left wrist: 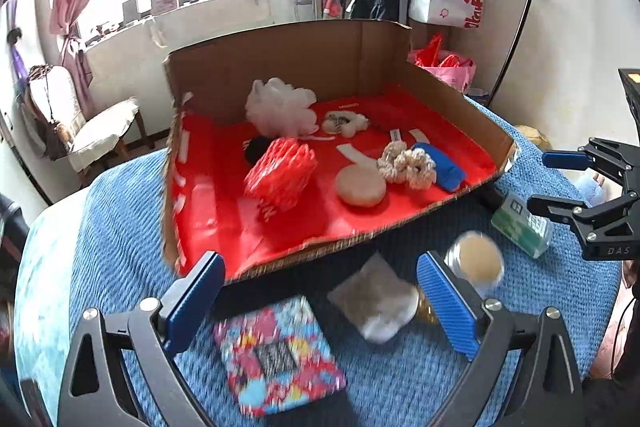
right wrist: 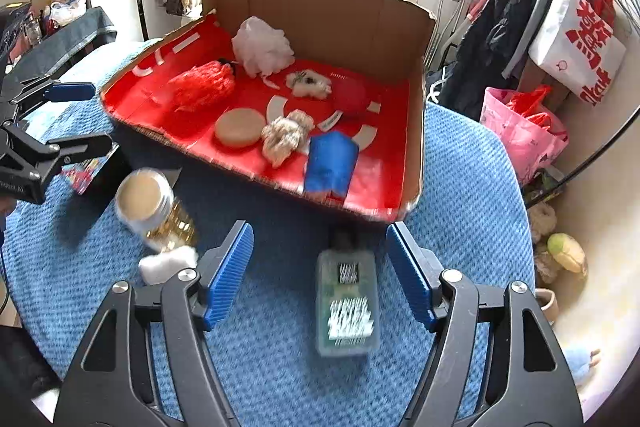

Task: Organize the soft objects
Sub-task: 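Withdraw both tools from the box toward the tissue and cotton pad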

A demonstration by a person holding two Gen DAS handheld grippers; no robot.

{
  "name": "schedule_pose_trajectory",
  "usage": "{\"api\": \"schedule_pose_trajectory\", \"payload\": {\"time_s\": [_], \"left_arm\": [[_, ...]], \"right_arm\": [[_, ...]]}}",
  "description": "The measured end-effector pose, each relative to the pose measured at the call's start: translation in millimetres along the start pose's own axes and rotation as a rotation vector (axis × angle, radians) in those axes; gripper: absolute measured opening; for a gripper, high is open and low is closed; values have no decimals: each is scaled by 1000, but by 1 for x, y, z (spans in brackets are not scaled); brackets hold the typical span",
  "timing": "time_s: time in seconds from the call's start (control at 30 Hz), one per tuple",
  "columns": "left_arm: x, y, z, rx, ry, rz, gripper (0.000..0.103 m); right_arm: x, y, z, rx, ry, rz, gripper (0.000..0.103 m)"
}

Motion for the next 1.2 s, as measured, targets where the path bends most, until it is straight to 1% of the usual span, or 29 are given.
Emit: {"api": "schedule_pose_trajectory", "payload": {"time_s": [0.07, 0.33, 0.53, 0.77, 0.9, 1.07, 1.2], "left_arm": [[-1, 10, -8, 5, -12, -11, 100], [9, 49, -32, 19, -34, -63, 101], [26, 65, -47, 60, -25, -97, 103], [49, 76, -59, 105, -25, -116, 103], [60, 80, -64, 131, -54, -121, 103], [68, 88, -62, 132, -84, -123, 103], [72, 95, -60, 138, -99, -137, 103]], "right_arm": [[-1, 8, -5, 5, -2, -1, 72], [-12, 43, -17, 9, -22, -3, 73], [-27, 66, -26, 26, -57, 1, 73], [-48, 82, -36, 65, -116, 27, 73], [-59, 88, -38, 80, -142, 31, 73], [-69, 93, -38, 100, -158, 35, 73], [-73, 98, -32, 93, -164, 36, 73]]}}
Point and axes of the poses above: each gripper's, at about its wrist camera, not at the fingertips, and z roughly the way its jaws point, x to its right, y to its underside, the point moved 10 cm from there along z, roughly the way its jaws point, and after that the axes turned 13 degrees about z, right-handed, at the moved point
